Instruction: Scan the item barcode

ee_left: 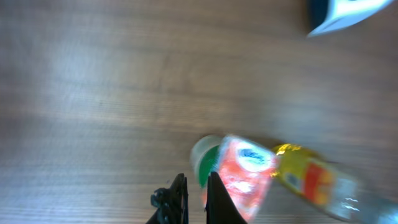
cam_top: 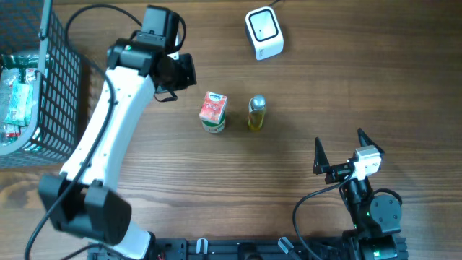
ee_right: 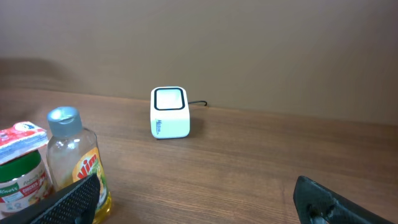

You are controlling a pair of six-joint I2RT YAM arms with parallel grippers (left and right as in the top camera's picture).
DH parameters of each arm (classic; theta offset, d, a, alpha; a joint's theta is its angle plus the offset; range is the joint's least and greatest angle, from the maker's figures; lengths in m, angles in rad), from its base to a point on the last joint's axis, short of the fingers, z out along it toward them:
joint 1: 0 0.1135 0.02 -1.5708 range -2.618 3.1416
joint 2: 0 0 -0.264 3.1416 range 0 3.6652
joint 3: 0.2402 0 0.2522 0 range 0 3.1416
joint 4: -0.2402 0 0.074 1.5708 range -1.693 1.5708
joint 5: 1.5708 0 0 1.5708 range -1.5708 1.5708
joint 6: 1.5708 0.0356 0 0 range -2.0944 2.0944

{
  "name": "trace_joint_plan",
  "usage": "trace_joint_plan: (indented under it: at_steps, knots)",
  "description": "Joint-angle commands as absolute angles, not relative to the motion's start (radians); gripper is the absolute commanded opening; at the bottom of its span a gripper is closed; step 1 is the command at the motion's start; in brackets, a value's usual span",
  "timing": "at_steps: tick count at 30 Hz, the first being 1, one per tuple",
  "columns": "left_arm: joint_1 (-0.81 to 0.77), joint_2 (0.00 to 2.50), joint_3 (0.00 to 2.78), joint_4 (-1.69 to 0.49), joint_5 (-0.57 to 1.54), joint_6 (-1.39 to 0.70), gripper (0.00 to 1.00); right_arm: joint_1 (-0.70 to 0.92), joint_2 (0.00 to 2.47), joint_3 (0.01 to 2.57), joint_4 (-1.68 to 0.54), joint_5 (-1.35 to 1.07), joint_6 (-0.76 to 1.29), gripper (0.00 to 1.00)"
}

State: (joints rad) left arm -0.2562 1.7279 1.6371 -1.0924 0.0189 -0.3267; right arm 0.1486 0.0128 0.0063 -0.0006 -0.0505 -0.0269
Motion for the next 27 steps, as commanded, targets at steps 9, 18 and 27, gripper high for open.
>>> trace_joint_plan:
  at_steps: [9,18,27]
  knots:
    - [-0.258,1.93,1.636,-1.132,-0.012,-0.329,0.04,0.144,0.009,0.005,0.002,-0.041,-0.025,1.0]
    - [-0.258,1.941,1.569,-1.091,-0.012,-0.358,0.04,0.144,0.009,0.005,0.002,-0.042,-0.025,1.0]
    - [-0.258,1.944,1.391,-0.923,0.13,-0.386,0.04,0.144,0.009,0.005,0.002,-0.041,-0.025,1.0]
